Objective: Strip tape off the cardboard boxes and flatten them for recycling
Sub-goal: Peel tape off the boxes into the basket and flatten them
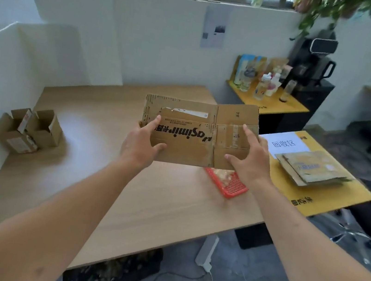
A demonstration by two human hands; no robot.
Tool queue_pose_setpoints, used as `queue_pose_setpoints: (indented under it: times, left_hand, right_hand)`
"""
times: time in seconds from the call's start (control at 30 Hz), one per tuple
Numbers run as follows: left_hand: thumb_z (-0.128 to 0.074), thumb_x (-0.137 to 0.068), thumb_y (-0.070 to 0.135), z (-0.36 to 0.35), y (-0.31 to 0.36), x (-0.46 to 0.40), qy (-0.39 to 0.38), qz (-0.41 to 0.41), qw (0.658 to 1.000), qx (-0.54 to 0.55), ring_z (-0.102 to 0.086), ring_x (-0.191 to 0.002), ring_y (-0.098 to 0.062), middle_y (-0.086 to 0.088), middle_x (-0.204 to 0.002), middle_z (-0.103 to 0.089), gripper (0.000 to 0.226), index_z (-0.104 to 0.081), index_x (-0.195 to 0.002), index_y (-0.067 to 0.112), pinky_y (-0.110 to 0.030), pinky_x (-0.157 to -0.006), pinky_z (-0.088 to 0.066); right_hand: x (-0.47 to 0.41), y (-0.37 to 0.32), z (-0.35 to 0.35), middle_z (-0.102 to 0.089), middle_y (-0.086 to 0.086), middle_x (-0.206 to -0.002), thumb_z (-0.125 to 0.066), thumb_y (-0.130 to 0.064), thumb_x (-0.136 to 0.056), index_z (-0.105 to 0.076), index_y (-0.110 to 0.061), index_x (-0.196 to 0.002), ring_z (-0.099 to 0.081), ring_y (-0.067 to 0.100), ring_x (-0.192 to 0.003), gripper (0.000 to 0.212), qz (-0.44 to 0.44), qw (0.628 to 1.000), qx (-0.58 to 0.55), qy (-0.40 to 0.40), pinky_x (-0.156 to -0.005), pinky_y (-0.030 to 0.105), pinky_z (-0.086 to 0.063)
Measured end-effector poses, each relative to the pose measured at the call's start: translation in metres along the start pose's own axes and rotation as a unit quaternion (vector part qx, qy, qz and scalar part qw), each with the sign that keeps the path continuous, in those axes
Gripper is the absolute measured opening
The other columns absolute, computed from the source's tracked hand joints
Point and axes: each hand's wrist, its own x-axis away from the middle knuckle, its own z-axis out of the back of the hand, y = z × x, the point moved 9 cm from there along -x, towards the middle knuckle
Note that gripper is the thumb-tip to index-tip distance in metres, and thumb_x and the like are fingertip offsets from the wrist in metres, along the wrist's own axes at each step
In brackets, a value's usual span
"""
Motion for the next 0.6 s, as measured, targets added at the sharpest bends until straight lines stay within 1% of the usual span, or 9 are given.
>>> queue_pose_setpoints:
  times: [0.13,0.27,0.37,0.53,0.6]
  left_hand:
    - [-0.079,-0.088,0.03,-0.017,0.061,-0.005,-0.007,-0.039,0.999,0.01,-0.052,-0.128,-0.028,-0.006,-0.136,-0.048,0.084,-0.033,-0.157,0.038,-0.046,-0.111,-0.044]
    - [-0.079,-0.088,0.027,-0.055,0.133,-0.007,-0.019,-0.074,0.997,0.017,-0.051,-0.129,-0.028,-0.009,-0.138,-0.046,0.084,-0.033,-0.157,0.035,-0.044,-0.113,-0.043]
    - [-0.08,-0.087,0.027,-0.095,0.181,-0.004,-0.03,-0.089,0.995,0.026,-0.053,-0.126,-0.028,-0.008,-0.135,-0.048,0.083,-0.034,-0.157,0.035,-0.045,-0.111,-0.045]
    - [-0.079,-0.088,0.025,-0.172,0.255,0.0,-0.05,-0.089,0.994,0.042,-0.055,-0.123,-0.027,-0.006,-0.133,-0.047,0.083,-0.035,-0.157,0.036,-0.046,-0.111,-0.046]
    - [-0.079,-0.088,0.024,-0.204,0.281,0.002,-0.061,-0.089,0.993,0.047,-0.055,-0.123,-0.026,-0.005,-0.133,-0.047,0.083,-0.034,-0.157,0.036,-0.046,-0.111,-0.045]
  right_hand:
    - [-0.004,0.021,0.056,-0.042,0.006,-0.143,-0.088,-0.021,-0.08,-0.032,-0.038,-0.158,-0.046,0.022,-0.134,0.098,-0.009,0.999,0.015,0.041,-0.11,0.042,-0.044]
    - [-0.009,0.062,0.118,-0.041,0.006,-0.142,-0.087,-0.021,-0.081,-0.031,-0.037,-0.158,-0.045,0.023,-0.135,0.096,-0.028,0.996,0.026,0.075,-0.108,0.046,-0.047]
    - [-0.017,0.102,0.162,-0.041,0.006,-0.141,-0.086,-0.021,-0.083,-0.031,-0.038,-0.158,-0.044,0.024,-0.135,0.095,-0.042,0.995,0.026,0.084,-0.108,0.046,-0.046]
    - [-0.035,0.18,0.227,-0.038,0.006,-0.142,-0.085,-0.023,-0.084,-0.031,-0.04,-0.158,-0.044,0.025,-0.135,0.093,-0.068,0.993,0.037,0.094,-0.11,0.047,-0.044]
    - [-0.041,0.214,0.247,-0.038,0.005,-0.142,-0.085,-0.023,-0.084,-0.031,-0.04,-0.157,-0.044,0.025,-0.134,0.092,-0.076,0.992,0.041,0.094,-0.11,0.045,-0.044]
